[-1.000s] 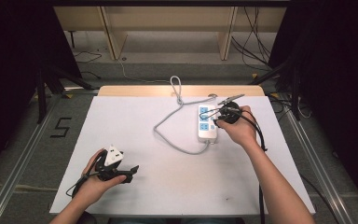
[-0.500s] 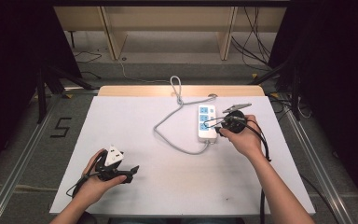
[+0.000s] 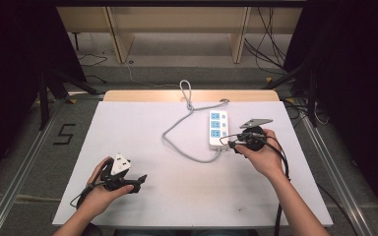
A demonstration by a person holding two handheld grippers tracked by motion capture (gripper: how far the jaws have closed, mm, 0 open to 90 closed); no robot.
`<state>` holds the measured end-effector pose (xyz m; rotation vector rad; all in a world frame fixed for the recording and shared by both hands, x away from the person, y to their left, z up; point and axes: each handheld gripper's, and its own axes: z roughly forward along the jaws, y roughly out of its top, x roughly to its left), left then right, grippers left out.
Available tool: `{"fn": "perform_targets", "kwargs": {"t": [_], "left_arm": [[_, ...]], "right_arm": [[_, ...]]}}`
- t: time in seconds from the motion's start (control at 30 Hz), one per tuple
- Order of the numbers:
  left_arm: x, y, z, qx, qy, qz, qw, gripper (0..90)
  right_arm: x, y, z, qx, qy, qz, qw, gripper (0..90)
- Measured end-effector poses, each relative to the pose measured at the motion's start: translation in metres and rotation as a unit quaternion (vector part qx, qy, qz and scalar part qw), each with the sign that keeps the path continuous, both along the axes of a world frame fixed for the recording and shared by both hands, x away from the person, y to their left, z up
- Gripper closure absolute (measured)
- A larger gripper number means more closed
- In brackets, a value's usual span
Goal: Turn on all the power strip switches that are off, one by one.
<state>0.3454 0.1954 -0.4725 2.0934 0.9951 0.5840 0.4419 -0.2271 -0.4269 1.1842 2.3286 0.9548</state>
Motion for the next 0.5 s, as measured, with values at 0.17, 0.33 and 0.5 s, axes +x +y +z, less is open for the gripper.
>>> {"fn": "perform_targets", "kwargs": {"t": [0.17,0.33,0.5], "left_arm": [[0.000,0.000,0.000,0.000,-0.001,0.001,1.0000,20.7],[0.000,0.000,0.000,0.001,-0.001,0.001,1.0000,20.7],[0.000,0.000,0.000,0.001,0.000,0.001,1.0000,20.7]], "right_arm": [[-0.011,-0.006,-0.005,0.016,0.000,-0.008,0.9998,46.9],[-0.023,-0.011,-0.012,0.024,-0.003,-0.007,0.9997,44.6],[-0.033,-0.015,-0.020,0.033,-0.012,-0.001,0.9994,43.0]]}}
